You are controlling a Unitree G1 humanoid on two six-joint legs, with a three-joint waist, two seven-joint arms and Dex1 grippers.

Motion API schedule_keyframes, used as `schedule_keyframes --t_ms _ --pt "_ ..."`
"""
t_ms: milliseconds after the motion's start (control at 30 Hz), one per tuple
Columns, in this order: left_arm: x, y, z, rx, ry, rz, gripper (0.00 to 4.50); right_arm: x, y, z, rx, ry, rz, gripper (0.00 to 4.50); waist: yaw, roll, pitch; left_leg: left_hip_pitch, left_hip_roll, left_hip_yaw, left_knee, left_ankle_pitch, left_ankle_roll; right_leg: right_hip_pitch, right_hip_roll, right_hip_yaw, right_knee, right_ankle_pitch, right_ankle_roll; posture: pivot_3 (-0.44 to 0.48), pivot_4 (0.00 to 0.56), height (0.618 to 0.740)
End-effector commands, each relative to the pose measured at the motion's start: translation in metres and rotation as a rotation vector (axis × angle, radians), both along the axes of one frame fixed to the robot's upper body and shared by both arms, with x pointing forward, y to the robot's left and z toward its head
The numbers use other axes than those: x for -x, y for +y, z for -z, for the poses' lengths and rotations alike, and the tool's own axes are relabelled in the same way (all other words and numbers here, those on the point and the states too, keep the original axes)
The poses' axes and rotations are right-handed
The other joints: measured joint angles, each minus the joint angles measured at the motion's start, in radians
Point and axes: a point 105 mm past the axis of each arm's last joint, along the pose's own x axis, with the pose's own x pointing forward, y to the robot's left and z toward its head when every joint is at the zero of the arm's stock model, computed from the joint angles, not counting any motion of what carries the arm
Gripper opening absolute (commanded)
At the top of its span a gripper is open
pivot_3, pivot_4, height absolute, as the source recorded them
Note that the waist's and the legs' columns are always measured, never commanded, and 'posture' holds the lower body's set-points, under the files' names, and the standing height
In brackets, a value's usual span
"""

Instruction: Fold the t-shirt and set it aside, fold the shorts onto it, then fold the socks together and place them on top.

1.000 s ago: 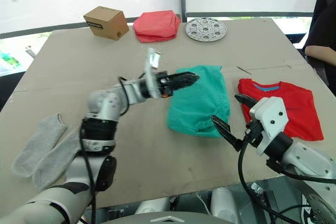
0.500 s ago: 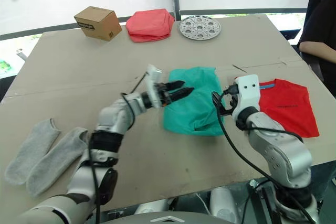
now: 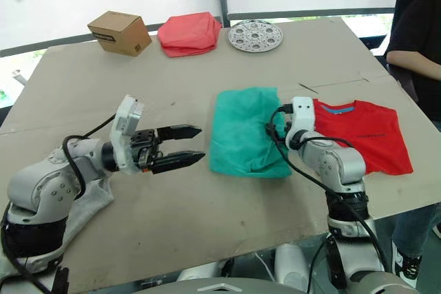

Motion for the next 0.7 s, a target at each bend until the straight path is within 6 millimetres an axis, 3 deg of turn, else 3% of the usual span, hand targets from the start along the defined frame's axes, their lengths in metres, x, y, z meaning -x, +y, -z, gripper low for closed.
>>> schedule_keyframes --t_ms 33,133,233,367,467,567,700 --pt "0.004 0.002 -0.010 -0.004 -0.074 -0.021 4.48 0.003 0.033 -0.010 -0.202 0.025 -0.124 4.50 -0.004 -0.001 0.000 0.001 0.001 0.000 0.000 0.000 0.000 0.000 0.001 0.000 0.000 0.000 0.000 0.000 0.150 0.740" --pt "0.003 0.004 -0.009 -0.001 -0.079 -0.045 4.48 0.002 0.038 -0.018 -0.261 0.014 -0.156 4.50 -0.003 0.000 0.000 0.001 0.002 0.000 0.000 0.000 0.000 0.000 0.002 0.001 0.000 0.000 -0.001 0.000 0.150 0.740" --pt "0.003 0.005 -0.007 -0.005 -0.079 -0.063 4.48 0.001 0.034 -0.011 -0.179 0.022 -0.170 4.50 0.001 0.001 0.000 0.000 0.001 0.000 0.000 0.000 0.000 0.000 0.002 0.001 0.000 0.001 -0.001 0.000 0.150 0.740" --pt "0.004 0.008 -0.003 -0.027 -0.084 -0.073 4.48 0.003 0.041 0.028 0.087 0.057 -0.249 4.50 -0.001 0.002 0.000 0.001 0.001 0.000 0.000 0.000 0.000 -0.001 0.002 0.001 0.000 0.000 -0.001 0.000 0.150 0.740" --pt "0.004 0.013 0.001 -0.051 -0.089 -0.078 4.48 0.009 0.051 0.051 0.158 0.085 -0.321 4.50 -0.007 0.000 -0.003 0.004 0.001 0.002 0.000 0.000 0.000 0.000 0.002 0.002 0.000 0.000 -0.001 0.000 0.150 0.740" --pt "0.002 0.016 0.002 -0.059 -0.089 -0.086 4.50 0.013 0.054 0.067 0.181 0.111 -0.356 3.70 -0.008 -0.004 -0.005 0.014 0.003 0.005 -0.001 0.000 0.000 0.009 0.004 0.005 0.000 -0.002 -0.005 0.000 0.150 0.740" --pt "0.004 0.020 0.006 -0.078 -0.084 -0.091 4.50 0.012 0.049 0.073 0.230 0.091 -0.360 1.85 -0.010 -0.005 -0.008 0.019 0.004 0.008 -0.001 -0.001 0.000 0.012 0.003 0.006 0.000 -0.005 0.000 0.000 0.150 0.740"
